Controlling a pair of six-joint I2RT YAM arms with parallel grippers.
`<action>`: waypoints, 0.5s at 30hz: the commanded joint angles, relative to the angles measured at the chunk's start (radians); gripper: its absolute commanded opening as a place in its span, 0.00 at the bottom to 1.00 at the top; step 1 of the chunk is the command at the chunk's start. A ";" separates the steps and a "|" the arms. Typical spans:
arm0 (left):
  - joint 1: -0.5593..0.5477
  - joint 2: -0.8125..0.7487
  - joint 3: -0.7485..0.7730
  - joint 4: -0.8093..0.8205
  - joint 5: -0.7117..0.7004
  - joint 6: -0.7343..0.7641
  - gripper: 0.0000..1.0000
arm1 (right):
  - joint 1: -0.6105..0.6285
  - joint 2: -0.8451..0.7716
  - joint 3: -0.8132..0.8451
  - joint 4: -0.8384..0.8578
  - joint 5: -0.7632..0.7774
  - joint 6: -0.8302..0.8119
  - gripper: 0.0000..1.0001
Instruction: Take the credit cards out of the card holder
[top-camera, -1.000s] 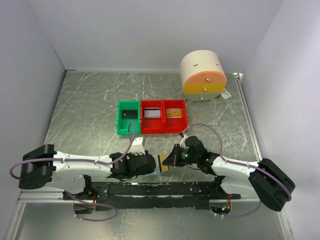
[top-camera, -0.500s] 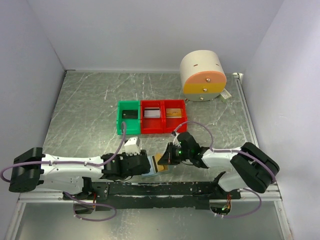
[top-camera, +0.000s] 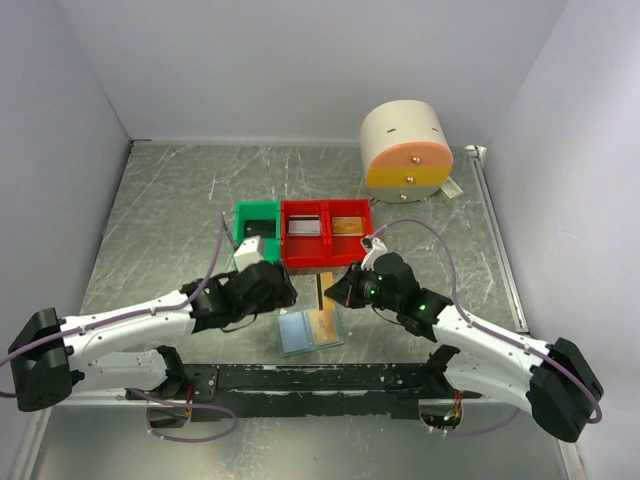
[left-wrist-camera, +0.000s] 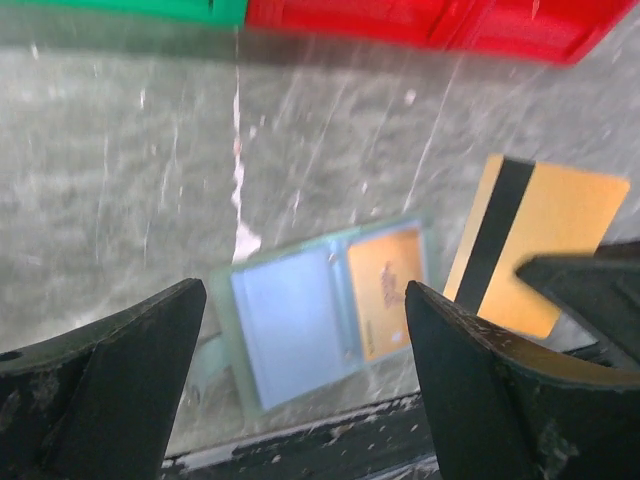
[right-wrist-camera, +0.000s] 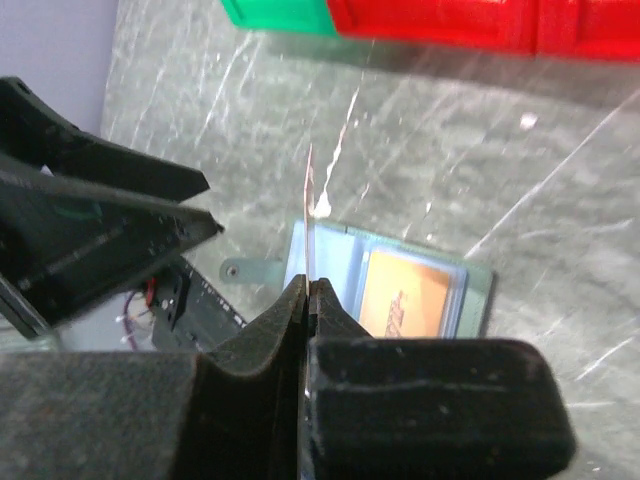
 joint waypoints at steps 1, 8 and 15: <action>0.131 -0.019 0.077 0.045 0.089 0.130 0.94 | -0.003 -0.072 0.057 -0.086 0.169 -0.144 0.00; 0.183 -0.104 -0.001 -0.002 0.106 0.082 0.97 | -0.005 -0.104 0.173 -0.121 0.419 -0.432 0.00; 0.186 -0.262 -0.124 -0.039 0.057 0.036 1.00 | -0.208 0.024 0.343 -0.195 0.282 -0.610 0.00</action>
